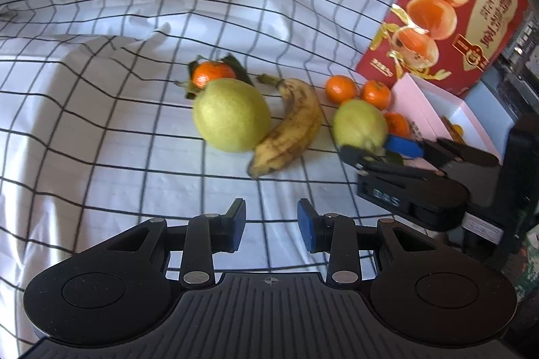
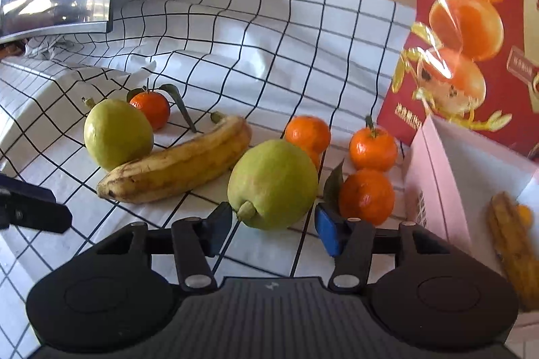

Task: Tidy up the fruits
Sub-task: 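Close the right tool around the green pear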

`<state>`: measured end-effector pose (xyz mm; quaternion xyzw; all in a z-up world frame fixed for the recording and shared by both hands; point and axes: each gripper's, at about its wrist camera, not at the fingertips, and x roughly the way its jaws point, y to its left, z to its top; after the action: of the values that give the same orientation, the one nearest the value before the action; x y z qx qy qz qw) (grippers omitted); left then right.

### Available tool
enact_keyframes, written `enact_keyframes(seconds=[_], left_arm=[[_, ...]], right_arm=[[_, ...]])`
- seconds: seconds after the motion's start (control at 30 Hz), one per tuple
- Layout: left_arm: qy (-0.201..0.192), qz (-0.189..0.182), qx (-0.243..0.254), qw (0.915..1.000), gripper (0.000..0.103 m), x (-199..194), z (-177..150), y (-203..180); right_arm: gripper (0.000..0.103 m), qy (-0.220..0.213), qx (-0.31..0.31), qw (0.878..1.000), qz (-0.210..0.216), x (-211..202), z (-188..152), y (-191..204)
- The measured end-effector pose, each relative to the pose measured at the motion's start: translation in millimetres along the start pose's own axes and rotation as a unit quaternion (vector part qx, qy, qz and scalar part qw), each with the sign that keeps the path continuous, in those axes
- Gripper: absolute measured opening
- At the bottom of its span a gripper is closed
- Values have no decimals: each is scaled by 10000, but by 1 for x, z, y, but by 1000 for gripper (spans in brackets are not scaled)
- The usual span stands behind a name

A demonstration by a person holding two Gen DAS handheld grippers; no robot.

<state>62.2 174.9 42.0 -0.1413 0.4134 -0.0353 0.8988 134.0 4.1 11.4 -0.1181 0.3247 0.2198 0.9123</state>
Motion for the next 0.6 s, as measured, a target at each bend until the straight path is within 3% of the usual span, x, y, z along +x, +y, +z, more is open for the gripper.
enact_keyframes(seconds=[0.2, 0.4, 0.6], left_arm=[[2, -84, 98, 9999, 38, -1, -4, -9], [-61, -17, 7, 10000, 38, -7, -4, -1], [-61, 2, -61, 10000, 38, -9, -5, 6]], right_arm=[[60, -129, 18, 9997, -184, 11, 2, 7], [61, -318, -479, 9978, -335, 17, 5, 16], [64, -612, -1211, 9880, -739, 22, 8, 27]])
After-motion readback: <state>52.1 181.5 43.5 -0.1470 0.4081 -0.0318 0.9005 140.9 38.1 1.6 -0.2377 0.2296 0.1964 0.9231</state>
